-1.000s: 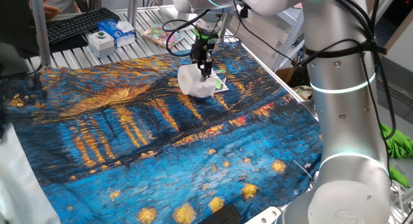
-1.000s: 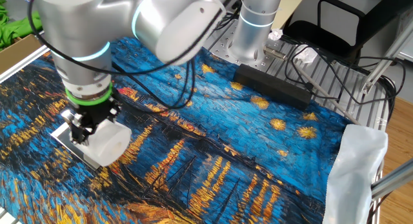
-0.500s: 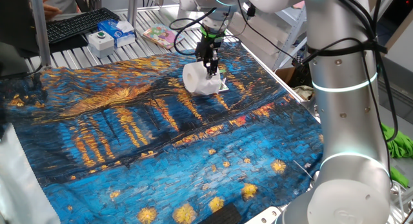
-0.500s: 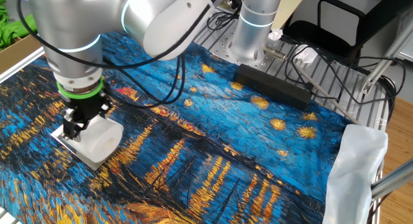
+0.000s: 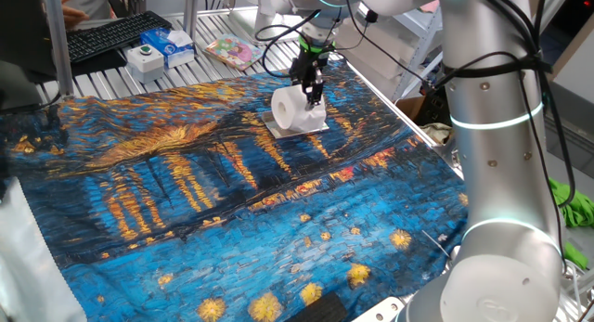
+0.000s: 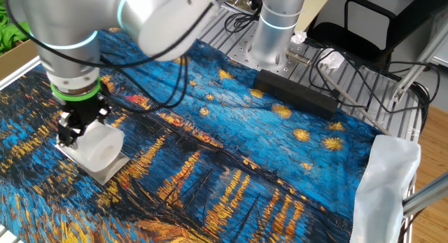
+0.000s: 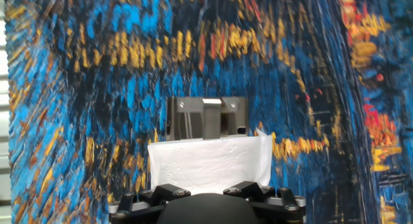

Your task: Put the toilet paper on its holder

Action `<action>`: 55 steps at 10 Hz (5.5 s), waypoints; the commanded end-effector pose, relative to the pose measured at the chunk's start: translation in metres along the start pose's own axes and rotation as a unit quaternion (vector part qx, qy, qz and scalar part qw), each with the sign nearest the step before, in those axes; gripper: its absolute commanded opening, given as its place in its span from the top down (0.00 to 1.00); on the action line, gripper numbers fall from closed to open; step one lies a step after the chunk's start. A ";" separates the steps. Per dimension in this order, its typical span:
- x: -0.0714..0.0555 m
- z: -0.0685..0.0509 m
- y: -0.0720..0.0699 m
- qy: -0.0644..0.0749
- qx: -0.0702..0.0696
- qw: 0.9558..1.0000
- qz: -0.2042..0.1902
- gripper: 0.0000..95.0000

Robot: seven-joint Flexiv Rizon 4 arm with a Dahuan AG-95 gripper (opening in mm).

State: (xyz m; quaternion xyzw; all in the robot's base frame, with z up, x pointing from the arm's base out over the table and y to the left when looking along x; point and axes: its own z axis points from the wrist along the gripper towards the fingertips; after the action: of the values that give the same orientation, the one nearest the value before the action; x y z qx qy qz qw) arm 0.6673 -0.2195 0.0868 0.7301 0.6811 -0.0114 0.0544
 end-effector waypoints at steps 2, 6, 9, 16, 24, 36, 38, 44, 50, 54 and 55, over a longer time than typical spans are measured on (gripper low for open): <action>-0.008 0.001 0.000 -0.001 -0.007 1.000 -0.002 1.00; -0.011 0.001 0.000 0.004 -0.016 1.000 -0.002 1.00; -0.011 0.001 0.000 0.008 -0.015 1.000 -0.002 1.00; -0.011 0.002 0.000 0.020 -0.011 1.000 0.003 0.40; -0.011 0.003 0.000 0.020 -0.010 1.000 0.019 0.00; 0.011 -0.019 0.011 0.022 -0.006 0.999 0.028 0.20; 0.011 -0.019 0.011 0.024 -0.006 0.999 0.023 0.00; 0.031 -0.037 0.006 0.035 -0.005 0.999 -0.025 0.20; 0.077 -0.078 -0.026 0.075 -0.014 0.986 -0.149 0.60; 0.091 -0.090 -0.059 0.079 -0.030 0.947 -0.309 1.00; 0.089 -0.088 -0.066 0.073 -0.032 0.938 -0.338 1.00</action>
State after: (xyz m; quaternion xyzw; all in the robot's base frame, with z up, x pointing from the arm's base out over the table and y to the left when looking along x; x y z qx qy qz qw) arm 0.6164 -0.1221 0.1612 0.5241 0.8502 0.0458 0.0172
